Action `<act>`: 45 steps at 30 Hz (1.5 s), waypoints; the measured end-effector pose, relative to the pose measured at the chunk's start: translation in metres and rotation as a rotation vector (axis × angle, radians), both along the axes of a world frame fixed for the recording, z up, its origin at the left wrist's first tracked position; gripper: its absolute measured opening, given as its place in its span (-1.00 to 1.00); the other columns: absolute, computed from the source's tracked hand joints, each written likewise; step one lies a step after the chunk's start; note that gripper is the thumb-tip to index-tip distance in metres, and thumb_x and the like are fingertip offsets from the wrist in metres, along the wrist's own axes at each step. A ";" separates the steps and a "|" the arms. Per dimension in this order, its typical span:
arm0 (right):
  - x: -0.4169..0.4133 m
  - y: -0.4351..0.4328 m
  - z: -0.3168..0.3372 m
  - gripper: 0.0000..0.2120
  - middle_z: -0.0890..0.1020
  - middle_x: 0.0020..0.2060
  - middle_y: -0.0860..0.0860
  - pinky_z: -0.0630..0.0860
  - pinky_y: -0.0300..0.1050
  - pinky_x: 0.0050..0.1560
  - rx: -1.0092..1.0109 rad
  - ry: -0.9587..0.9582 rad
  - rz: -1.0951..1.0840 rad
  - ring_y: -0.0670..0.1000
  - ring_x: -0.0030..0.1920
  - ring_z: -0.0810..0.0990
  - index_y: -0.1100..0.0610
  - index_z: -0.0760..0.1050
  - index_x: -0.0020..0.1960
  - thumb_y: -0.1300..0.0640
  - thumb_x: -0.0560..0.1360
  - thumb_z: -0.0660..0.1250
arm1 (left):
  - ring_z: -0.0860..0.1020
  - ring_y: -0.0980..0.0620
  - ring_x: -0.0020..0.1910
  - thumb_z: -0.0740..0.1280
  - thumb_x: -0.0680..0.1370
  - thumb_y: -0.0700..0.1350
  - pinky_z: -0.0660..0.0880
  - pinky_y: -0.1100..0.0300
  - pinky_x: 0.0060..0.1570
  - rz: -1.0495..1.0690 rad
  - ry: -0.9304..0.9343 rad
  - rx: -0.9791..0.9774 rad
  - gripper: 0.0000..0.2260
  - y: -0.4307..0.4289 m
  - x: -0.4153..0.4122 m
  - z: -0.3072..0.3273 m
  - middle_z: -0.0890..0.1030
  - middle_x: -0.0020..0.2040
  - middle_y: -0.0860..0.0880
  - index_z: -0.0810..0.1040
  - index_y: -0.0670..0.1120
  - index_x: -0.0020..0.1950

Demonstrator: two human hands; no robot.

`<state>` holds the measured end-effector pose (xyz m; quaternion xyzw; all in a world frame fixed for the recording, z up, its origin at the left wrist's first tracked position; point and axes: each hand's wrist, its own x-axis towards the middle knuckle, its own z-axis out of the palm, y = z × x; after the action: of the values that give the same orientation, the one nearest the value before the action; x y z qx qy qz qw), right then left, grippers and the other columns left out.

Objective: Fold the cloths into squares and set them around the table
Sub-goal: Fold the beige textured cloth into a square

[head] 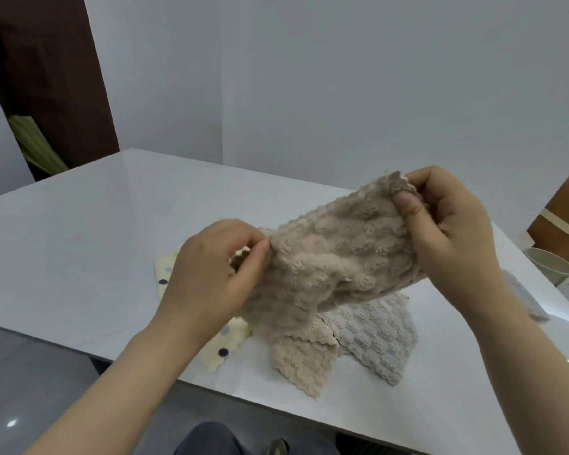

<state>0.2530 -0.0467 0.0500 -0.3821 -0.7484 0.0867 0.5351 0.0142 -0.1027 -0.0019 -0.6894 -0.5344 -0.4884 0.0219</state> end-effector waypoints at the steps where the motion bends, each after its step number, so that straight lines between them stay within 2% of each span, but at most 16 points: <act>1: 0.000 0.000 -0.001 -0.95 0.51 -0.35 -0.06 0.37 -0.15 -0.25 -0.004 0.014 -0.013 0.01 -0.28 0.47 0.06 0.45 -0.09 0.12 0.53 0.24 | 0.48 0.13 -0.23 0.27 0.50 -0.13 0.38 0.35 -0.23 0.024 -0.023 0.019 -0.84 0.001 0.001 0.003 0.58 -0.28 0.06 0.58 -0.11 -0.24; 5: 0.002 0.000 -0.004 -0.92 0.47 -0.36 0.15 0.32 -0.09 -0.30 -0.004 0.053 -0.042 0.11 -0.31 0.42 0.12 0.44 -0.08 0.12 0.55 0.21 | 0.47 0.09 -0.24 0.23 0.51 -0.08 0.40 0.19 -0.22 0.035 -0.057 -0.032 -0.83 0.005 0.004 0.002 0.54 -0.29 0.04 0.52 -0.10 -0.23; 8: -0.001 -0.002 -0.008 -0.94 0.43 -0.39 0.03 0.28 -0.24 -0.35 0.037 0.098 -0.087 -0.04 -0.35 0.39 0.11 0.40 -0.06 0.17 0.58 0.19 | 0.44 0.14 -0.27 0.20 0.55 -0.10 0.34 0.35 -0.29 0.017 -0.016 -0.016 -0.83 0.005 0.005 0.003 0.46 -0.35 0.10 0.47 -0.09 -0.21; 10: -0.001 -0.002 -0.011 -0.94 0.44 -0.41 0.07 0.27 -0.22 -0.38 0.047 0.095 -0.103 0.03 -0.36 0.39 0.12 0.40 -0.05 0.20 0.60 0.19 | 0.41 0.16 -0.36 0.20 0.57 -0.11 0.30 0.41 -0.34 -0.050 -0.002 -0.050 -0.84 0.005 0.003 0.003 0.41 -0.43 0.09 0.46 -0.06 -0.19; 12: 0.002 0.004 -0.016 -0.94 0.44 -0.46 0.10 0.27 -0.21 -0.42 -0.001 0.037 -0.120 0.06 -0.40 0.39 0.14 0.42 -0.04 0.21 0.60 0.21 | 0.42 0.12 -0.41 0.24 0.59 -0.06 0.32 0.38 -0.36 -0.148 -0.053 -0.174 -0.81 0.009 -0.002 0.001 0.47 -0.43 0.01 0.49 -0.05 -0.21; 15: 0.008 0.022 -0.037 -0.94 0.47 -0.45 -0.05 0.30 -0.31 -0.40 -0.184 -0.148 -0.183 -0.11 -0.45 0.42 0.09 0.43 -0.06 0.16 0.59 0.23 | 0.44 0.15 -0.43 0.37 0.48 0.05 0.40 0.26 -0.30 -0.214 -0.187 -0.496 -0.81 0.025 -0.012 -0.012 0.55 -0.39 0.02 0.57 -0.06 -0.20; 19: 0.017 0.035 -0.080 -0.91 0.50 -0.39 -0.03 0.31 -0.18 -0.36 -0.356 -0.285 -0.241 -0.07 -0.36 0.45 0.08 0.40 -0.08 0.13 0.61 0.19 | 0.46 0.16 -0.35 0.48 0.39 0.05 0.42 0.27 -0.37 -0.190 -0.166 -0.738 -0.77 0.037 -0.020 -0.041 0.60 -0.25 0.06 0.50 0.05 -0.07; 20: 0.019 0.035 -0.089 -0.90 0.50 -0.39 -0.04 0.31 -0.15 -0.38 -0.385 -0.288 -0.245 -0.06 -0.36 0.44 0.07 0.40 -0.08 0.12 0.61 0.19 | 0.49 0.14 -0.28 0.47 0.41 0.01 0.44 0.32 -0.38 -0.172 -0.127 -0.750 -0.78 0.037 -0.021 -0.049 0.60 -0.18 0.08 0.48 0.06 -0.04; 23: 0.026 0.033 -0.101 -0.89 0.47 -0.42 -0.03 0.28 -0.14 -0.39 -0.412 -0.254 -0.244 -0.05 -0.39 0.42 0.07 0.38 -0.09 0.12 0.62 0.18 | 0.54 0.12 -0.04 0.41 0.46 0.00 0.52 0.24 -0.09 -0.095 -0.081 -0.686 -0.82 0.033 -0.024 -0.065 0.56 -0.03 0.12 0.46 0.10 0.00; 26: 0.027 0.032 -0.101 -0.91 0.43 -0.47 -0.03 0.28 -0.13 -0.39 -0.346 -0.238 -0.246 -0.04 -0.44 0.38 0.07 0.34 -0.06 0.12 0.62 0.17 | 0.51 0.13 0.03 0.38 0.47 0.07 0.48 0.17 0.04 0.005 -0.036 -0.651 -0.78 0.025 -0.023 -0.075 0.52 0.03 0.14 0.46 0.10 0.08; 29: 0.027 0.034 -0.099 -0.95 0.42 -0.49 -0.03 0.26 -0.13 -0.42 -0.298 -0.248 -0.237 -0.01 -0.47 0.37 0.07 0.34 -0.01 0.11 0.62 0.17 | 0.50 0.17 -0.06 0.40 0.44 0.14 0.44 0.25 -0.11 0.091 -0.078 -0.715 -0.64 0.018 -0.026 -0.082 0.51 -0.03 0.15 0.41 0.08 0.16; 32: 0.026 0.037 -0.099 -0.96 0.42 -0.49 -0.01 0.25 -0.23 -0.43 -0.284 -0.239 -0.226 0.01 -0.46 0.38 0.07 0.35 0.00 0.12 0.62 0.19 | 0.50 0.15 -0.14 0.47 0.38 0.10 0.46 0.23 -0.18 0.117 -0.187 -0.750 -0.59 0.016 -0.029 -0.085 0.50 -0.07 0.11 0.39 0.09 0.12; 34: 0.025 0.039 -0.100 -0.97 0.43 -0.49 -0.01 0.27 -0.24 -0.41 -0.288 -0.240 -0.220 0.00 -0.45 0.38 0.07 0.36 0.00 0.12 0.61 0.19 | 0.52 0.12 -0.15 0.49 0.37 0.07 0.44 0.24 -0.21 0.114 -0.200 -0.732 -0.64 0.014 -0.031 -0.086 0.49 -0.03 0.10 0.40 0.12 0.04; 37: 0.025 0.039 -0.103 -0.97 0.41 -0.49 -0.01 0.25 -0.23 -0.42 -0.296 -0.235 -0.208 0.00 -0.46 0.36 0.07 0.36 -0.01 0.12 0.61 0.19 | 0.53 0.13 -0.16 0.47 0.39 0.07 0.43 0.25 -0.20 0.116 -0.108 -0.728 -0.79 0.011 -0.034 -0.086 0.50 -0.03 0.09 0.49 0.12 -0.08; 42: 0.025 0.039 -0.106 -0.97 0.42 -0.48 -0.01 0.28 -0.15 -0.39 -0.321 -0.236 -0.201 -0.01 -0.46 0.36 0.05 0.36 0.00 0.11 0.61 0.19 | 0.45 0.19 -0.32 0.50 0.37 0.04 0.27 0.33 -0.35 0.145 -0.119 -0.734 -0.83 0.010 -0.035 -0.089 0.51 -0.28 0.11 0.58 -0.01 -0.21; 45: 0.027 0.039 -0.106 -0.97 0.41 -0.49 -0.02 0.26 -0.16 -0.40 -0.318 -0.240 -0.201 -0.02 -0.46 0.35 0.04 0.36 0.00 0.10 0.62 0.19 | 0.48 0.11 -0.38 0.45 0.44 -0.01 0.40 0.23 -0.33 0.121 -0.218 -0.714 -0.85 0.010 -0.035 -0.088 0.57 -0.36 0.03 0.59 -0.06 -0.24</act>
<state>0.2798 -0.0078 -0.0557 -0.5418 -0.7418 0.1040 0.3812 -0.0211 -0.0922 -0.0898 -0.5650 -0.7099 -0.3395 -0.2481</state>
